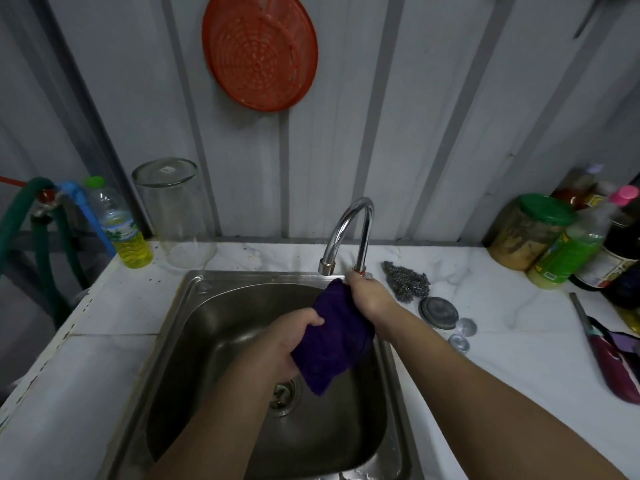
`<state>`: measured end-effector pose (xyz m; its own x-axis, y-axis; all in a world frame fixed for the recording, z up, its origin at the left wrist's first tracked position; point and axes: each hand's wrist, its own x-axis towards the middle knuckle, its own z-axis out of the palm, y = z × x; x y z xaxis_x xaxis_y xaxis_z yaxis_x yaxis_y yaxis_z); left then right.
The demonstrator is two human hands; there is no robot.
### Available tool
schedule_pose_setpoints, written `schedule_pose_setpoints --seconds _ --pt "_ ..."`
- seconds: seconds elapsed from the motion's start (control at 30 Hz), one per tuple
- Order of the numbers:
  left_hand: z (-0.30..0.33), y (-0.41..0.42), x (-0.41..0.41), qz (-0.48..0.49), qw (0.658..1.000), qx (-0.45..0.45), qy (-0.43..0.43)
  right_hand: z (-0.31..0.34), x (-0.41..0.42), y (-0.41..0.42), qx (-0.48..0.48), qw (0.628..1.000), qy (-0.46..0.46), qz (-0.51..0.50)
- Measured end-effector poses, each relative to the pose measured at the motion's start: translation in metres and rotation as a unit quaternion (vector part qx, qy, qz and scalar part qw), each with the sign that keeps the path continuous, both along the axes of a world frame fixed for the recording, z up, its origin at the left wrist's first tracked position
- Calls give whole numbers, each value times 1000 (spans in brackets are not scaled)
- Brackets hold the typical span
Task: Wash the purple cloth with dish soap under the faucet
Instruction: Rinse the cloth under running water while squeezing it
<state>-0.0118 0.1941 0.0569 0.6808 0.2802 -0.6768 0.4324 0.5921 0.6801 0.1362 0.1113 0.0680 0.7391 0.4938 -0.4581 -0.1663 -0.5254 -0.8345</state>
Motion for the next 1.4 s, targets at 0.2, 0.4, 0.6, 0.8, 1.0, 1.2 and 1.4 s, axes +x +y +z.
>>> schedule_pose_setpoints --seconds 0.2,0.4,0.6,0.8,1.0,1.2,1.4 --pt "-4 3 1 101 992 -63 -51 4 47 -1 -139 980 -135 48" --pt "1 9 12 131 987 -58 -75 -4 80 2 -178 948 -247 96" --pt "-2 20 24 121 986 -52 -103 -14 102 19 -179 916 -313 177" --pt "-5 22 30 108 985 -58 -121 -28 120 33 -232 871 -362 237" --pt "-4 22 30 110 984 -57 -126 -38 131 29 -248 847 -406 238" --pt "-4 21 26 105 984 -68 -130 -42 141 13 -271 835 -411 245" --pt "-2 19 25 104 983 -54 -141 -48 146 -5 -315 839 -362 255"
